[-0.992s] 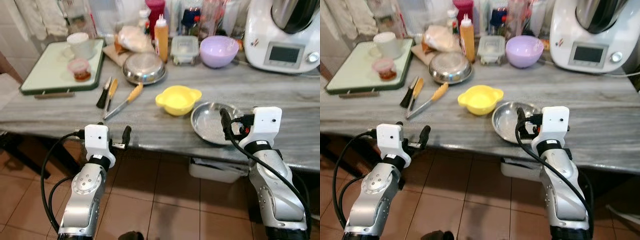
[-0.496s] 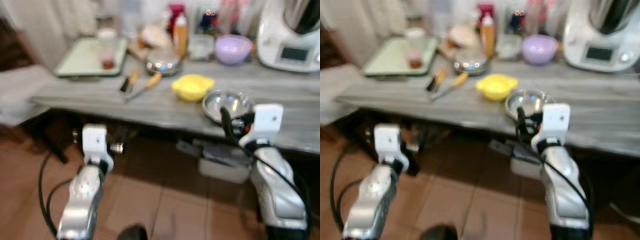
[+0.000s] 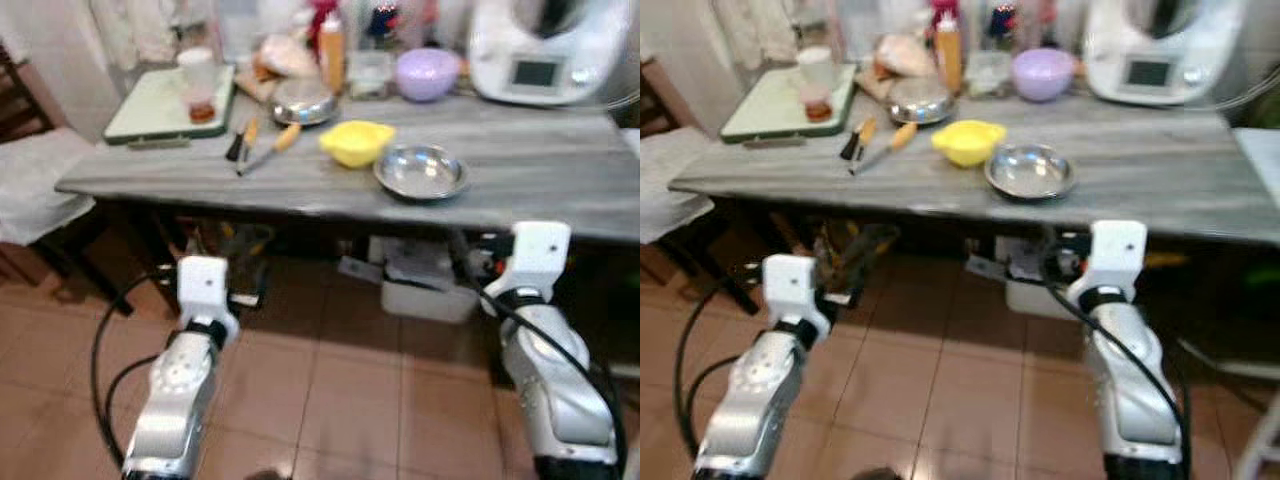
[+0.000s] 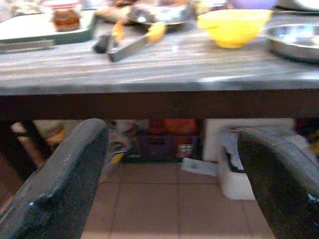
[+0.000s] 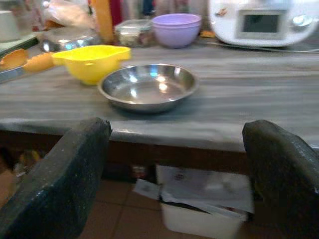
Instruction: Setting the table
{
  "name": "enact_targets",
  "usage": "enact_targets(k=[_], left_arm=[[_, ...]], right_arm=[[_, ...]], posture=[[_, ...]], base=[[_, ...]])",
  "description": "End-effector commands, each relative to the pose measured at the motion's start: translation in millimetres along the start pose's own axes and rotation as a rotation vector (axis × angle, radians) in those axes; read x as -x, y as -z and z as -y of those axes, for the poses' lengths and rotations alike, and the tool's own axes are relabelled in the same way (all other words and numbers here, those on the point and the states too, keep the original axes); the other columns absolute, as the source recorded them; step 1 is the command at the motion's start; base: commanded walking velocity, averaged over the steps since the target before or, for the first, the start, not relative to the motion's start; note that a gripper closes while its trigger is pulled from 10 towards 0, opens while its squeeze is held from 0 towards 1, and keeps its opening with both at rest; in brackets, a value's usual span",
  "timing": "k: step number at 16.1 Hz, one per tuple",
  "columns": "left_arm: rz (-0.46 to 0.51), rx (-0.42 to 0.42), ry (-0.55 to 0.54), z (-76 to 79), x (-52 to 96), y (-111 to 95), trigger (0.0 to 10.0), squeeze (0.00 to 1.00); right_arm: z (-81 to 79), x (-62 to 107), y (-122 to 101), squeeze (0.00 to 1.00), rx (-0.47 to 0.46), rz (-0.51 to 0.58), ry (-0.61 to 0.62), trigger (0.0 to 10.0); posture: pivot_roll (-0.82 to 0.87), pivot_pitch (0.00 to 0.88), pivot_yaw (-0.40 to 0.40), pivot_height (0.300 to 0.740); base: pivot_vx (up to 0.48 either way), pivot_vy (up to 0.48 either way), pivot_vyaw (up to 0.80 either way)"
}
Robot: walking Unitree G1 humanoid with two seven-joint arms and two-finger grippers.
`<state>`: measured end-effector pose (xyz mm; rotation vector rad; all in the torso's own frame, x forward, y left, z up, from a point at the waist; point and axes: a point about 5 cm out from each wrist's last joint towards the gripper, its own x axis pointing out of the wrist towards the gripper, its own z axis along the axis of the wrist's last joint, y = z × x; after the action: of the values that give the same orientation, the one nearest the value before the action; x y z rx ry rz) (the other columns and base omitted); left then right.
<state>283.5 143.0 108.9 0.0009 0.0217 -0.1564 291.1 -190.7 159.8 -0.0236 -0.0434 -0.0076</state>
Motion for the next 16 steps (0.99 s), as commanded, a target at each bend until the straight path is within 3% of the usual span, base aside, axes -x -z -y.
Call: enact_targets(k=[1, 9, 16], left_arm=[[-0.017, -0.016, -0.028, -9.6, 3.1, 4, 10.0, 0.00], [-0.015, -0.014, -0.019, -6.9, 3.0, 7, 10.0, 0.00], [0.038, 0.010, 0.040, 1.2, 2.4, 1, 10.0, 0.00]], right_arm=[[-9.6, -0.4, -1, 0.00, -0.013, 0.003, -0.043, 10.0], [-13.0, -2.5, -3, 0.00, -0.019, 0.012, -0.059, 10.0], [-22.2, -2.2, -4, 0.00, -0.021, 0.035, -0.085, 10.0]], posture=[[-0.04, 0.071, 0.041, 0.740], [-0.05, 0.069, 0.032, 0.740], [-0.06, 0.072, 0.029, 0.740]], base=[[-0.304, 0.000, 0.00], [-0.298, 0.000, 0.00], [0.000, 0.000, 0.00]])
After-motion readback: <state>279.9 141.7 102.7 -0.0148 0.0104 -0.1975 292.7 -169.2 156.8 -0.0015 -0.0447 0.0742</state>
